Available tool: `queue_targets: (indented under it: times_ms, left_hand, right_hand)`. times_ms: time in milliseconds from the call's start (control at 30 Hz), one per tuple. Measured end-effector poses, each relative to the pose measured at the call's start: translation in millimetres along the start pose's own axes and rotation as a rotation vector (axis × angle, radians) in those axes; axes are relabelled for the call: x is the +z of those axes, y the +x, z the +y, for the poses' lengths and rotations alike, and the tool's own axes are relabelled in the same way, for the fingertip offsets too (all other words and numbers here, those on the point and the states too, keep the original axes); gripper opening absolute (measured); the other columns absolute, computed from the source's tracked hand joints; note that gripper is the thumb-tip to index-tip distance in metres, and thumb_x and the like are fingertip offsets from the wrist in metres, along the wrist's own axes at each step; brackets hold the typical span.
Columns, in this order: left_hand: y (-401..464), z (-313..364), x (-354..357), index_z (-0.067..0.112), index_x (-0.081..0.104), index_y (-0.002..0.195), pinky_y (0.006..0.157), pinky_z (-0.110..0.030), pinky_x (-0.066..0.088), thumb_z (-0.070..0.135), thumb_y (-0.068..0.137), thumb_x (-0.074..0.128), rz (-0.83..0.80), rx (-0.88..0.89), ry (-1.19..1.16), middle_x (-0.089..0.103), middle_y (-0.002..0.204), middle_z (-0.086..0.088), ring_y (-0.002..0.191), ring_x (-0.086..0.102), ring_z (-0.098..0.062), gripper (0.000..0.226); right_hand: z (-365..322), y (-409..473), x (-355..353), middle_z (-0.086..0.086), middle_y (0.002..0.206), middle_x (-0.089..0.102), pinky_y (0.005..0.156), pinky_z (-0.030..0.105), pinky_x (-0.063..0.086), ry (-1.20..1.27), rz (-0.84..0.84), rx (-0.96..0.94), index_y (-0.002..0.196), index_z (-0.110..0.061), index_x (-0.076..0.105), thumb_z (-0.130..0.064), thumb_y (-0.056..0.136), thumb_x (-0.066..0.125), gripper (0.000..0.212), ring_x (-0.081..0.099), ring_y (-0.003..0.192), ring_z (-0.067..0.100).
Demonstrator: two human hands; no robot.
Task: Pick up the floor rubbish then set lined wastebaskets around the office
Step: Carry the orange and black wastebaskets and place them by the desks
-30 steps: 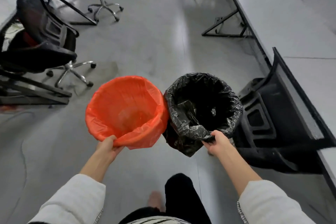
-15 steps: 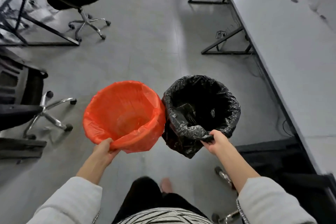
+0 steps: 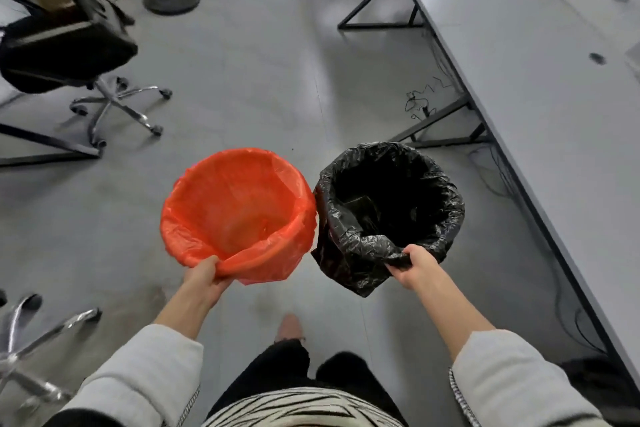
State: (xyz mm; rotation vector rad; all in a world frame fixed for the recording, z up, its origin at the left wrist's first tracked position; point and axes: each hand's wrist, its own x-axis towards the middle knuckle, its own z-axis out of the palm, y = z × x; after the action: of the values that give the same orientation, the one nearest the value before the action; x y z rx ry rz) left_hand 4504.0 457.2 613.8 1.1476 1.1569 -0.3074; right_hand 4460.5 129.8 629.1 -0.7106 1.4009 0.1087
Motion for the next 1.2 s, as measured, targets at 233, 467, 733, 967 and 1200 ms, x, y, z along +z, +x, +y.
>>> queue_targets:
  times_ms: [233, 467, 733, 967, 1200]
  left_hand:
    - [66.3, 114.1, 118.0, 0.001, 0.032, 0.139, 0.095, -0.050, 0.044, -0.009, 0.087, 0.034, 0.004, 0.046, 0.070, 0.046, 0.135, -0.021, 0.127, 0.046, -0.037, 0.054]
    - [164.9, 195.6, 279.4, -0.002, 0.034, 0.138, 0.096, -0.052, 0.045, -0.008, 0.086, 0.037, 0.082, 0.046, 0.126, 0.046, 0.138, -0.024, 0.124, 0.049, -0.038, 0.052]
    - [288.6, 265.3, 479.1, -0.003, 0.036, 0.138, 0.094, -0.049, 0.045, -0.009, 0.089, 0.038, 0.115, -0.014, 0.125, 0.051, 0.120, -0.022, 0.116, 0.052, -0.035, 0.049]
    - [427.7, 291.9, 582.8, -0.001, 0.035, 0.138, 0.087, -0.042, 0.048, -0.002, 0.091, 0.041, 0.065, -0.080, 0.214, 0.050, 0.136, -0.022, 0.119, 0.054, -0.031, 0.047]
    - [560.4, 240.6, 640.2, 0.007, 0.037, 0.138, 0.085, -0.039, 0.046, -0.001, 0.094, 0.042, -0.028, -0.051, 0.263, 0.055, 0.120, -0.014, 0.106, 0.055, -0.026, 0.046]
  right_hand:
    - [-101.1, 51.0, 119.9, 0.020, 0.137, 0.047, 0.082, 0.044, 0.045, 0.071, -0.014, 0.019, 0.102, -0.002, 0.046, -0.002, 0.095, 0.038, 0.011, 0.052, 0.117, 0.036]
    - [-218.7, 166.2, 261.4, 0.022, 0.135, 0.049, 0.079, 0.047, 0.046, 0.043, 0.054, 0.063, 0.112, -0.003, 0.042, 0.001, 0.094, 0.038, 0.019, 0.052, 0.118, 0.038]
    - [-348.1, 310.3, 406.6, 0.022, 0.139, 0.047, 0.079, 0.047, 0.042, 0.030, 0.089, 0.094, 0.108, -0.003, 0.044, 0.002, 0.094, 0.035, 0.017, 0.053, 0.075, 0.032]
    - [-385.6, 431.9, 486.8, 0.018, 0.140, 0.048, 0.085, 0.044, 0.040, 0.086, 0.119, 0.133, 0.083, -0.003, 0.045, 0.001, 0.097, 0.032, 0.020, 0.049, 0.127, 0.032]
    - [-355.5, 594.9, 506.3, 0.010, 0.086, 0.055, 0.094, 0.040, 0.045, 0.121, 0.197, 0.105, 0.079, -0.009, 0.049, 0.002, 0.095, 0.029, 0.028, 0.052, 0.071, 0.019]
